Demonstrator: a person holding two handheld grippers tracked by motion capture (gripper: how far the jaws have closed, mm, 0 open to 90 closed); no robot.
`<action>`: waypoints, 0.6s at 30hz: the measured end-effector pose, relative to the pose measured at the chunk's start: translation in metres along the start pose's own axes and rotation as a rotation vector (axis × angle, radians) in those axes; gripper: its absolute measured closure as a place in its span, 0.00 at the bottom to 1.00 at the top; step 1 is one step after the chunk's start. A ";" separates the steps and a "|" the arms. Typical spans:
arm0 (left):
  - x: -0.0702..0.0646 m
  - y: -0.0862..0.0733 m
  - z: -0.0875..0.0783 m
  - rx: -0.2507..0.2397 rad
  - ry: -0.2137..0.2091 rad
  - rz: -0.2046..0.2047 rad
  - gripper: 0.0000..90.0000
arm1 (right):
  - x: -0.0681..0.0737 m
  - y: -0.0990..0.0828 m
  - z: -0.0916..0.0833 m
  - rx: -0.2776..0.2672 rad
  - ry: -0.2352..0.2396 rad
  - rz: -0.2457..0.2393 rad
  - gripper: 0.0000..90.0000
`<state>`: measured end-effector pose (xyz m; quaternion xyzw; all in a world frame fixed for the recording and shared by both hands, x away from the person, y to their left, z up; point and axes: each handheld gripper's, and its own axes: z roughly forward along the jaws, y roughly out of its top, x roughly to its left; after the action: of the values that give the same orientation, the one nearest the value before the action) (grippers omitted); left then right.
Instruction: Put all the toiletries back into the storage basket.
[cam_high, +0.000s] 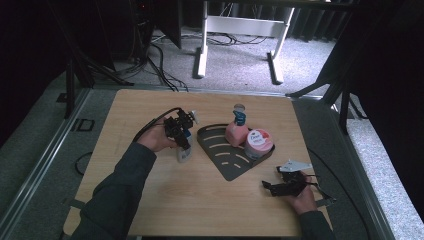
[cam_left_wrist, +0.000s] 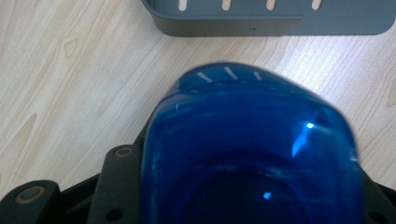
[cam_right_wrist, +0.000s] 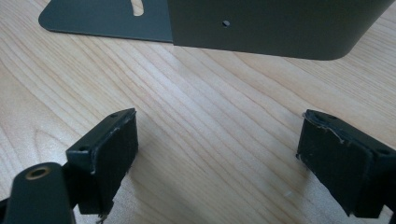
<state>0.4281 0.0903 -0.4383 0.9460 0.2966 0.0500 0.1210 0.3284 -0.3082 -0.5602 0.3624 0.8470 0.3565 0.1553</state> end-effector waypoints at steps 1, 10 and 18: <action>0.000 0.000 0.000 0.002 -0.001 0.001 0.56 | 0.000 0.000 0.000 0.000 0.000 0.000 0.13; 0.000 0.000 0.001 0.003 -0.001 0.001 0.57 | 0.000 0.000 0.000 0.000 0.000 0.000 0.13; -0.004 0.001 0.001 -0.002 0.013 0.025 0.59 | 0.000 0.000 0.000 0.000 0.000 0.000 0.13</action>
<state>0.4250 0.0873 -0.4388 0.9492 0.2855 0.0580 0.1191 0.3284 -0.3082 -0.5602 0.3624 0.8469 0.3567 0.1553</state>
